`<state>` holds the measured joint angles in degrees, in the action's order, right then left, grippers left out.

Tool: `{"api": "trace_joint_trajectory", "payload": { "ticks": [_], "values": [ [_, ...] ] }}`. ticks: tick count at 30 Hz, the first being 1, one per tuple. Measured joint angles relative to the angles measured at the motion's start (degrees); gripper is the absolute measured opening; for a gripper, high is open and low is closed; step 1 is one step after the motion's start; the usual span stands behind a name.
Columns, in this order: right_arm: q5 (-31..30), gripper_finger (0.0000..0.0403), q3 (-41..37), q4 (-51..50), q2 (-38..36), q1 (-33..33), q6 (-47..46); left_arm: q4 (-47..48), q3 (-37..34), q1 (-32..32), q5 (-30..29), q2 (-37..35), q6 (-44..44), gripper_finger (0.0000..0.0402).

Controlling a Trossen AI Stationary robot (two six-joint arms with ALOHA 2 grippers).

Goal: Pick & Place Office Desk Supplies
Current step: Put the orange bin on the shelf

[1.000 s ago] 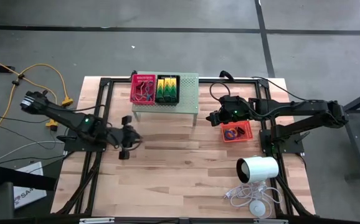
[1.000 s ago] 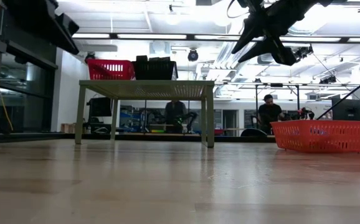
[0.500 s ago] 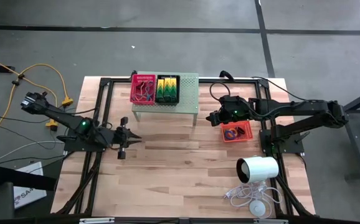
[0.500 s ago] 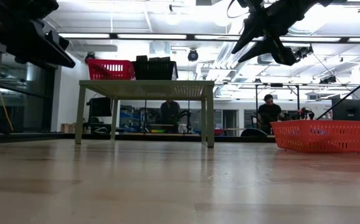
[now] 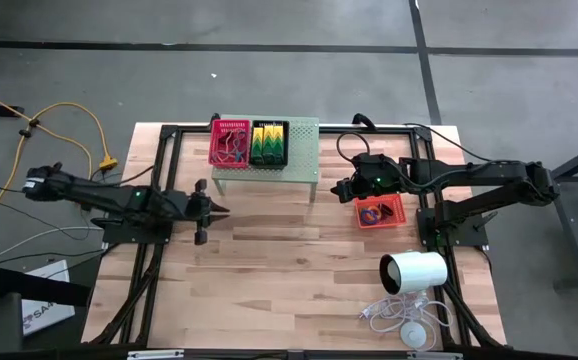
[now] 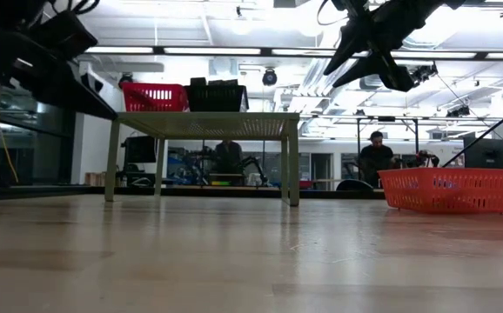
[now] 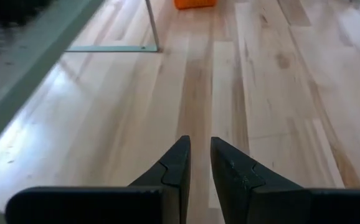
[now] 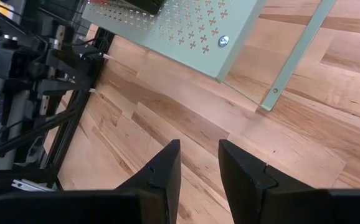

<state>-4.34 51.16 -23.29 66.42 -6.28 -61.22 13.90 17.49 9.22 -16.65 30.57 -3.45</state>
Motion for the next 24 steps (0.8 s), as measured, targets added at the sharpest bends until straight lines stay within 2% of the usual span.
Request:
{"api": "trace_joint_trajectory", "payload": {
  "ticks": [4, 8, 16, 24],
  "values": [
    [0.0, 0.0095, 0.0, 0.0, 0.01, 0.0, -0.01, -3.89, -2.33, -3.1, 5.2, 0.0, 1.07, 0.0057],
    [0.0, 0.0095, -0.01, 0.0, 0.01, 0.01, 0.0, -6.78, -4.84, -4.59, 7.59, 0.0, 0.85, 0.0057],
    [0.0, 0.0095, 0.0, 0.0, 0.0, 0.02, 0.01, -7.35, -6.36, -2.44, 9.09, -1.91, 1.06, 0.0057],
    [0.0, 0.0095, -0.02, 0.0, 0.01, 0.0, -0.01, -7.07, -10.79, -1.06, 7.91, -9.65, 1.06, 0.0057]
  ]
}}
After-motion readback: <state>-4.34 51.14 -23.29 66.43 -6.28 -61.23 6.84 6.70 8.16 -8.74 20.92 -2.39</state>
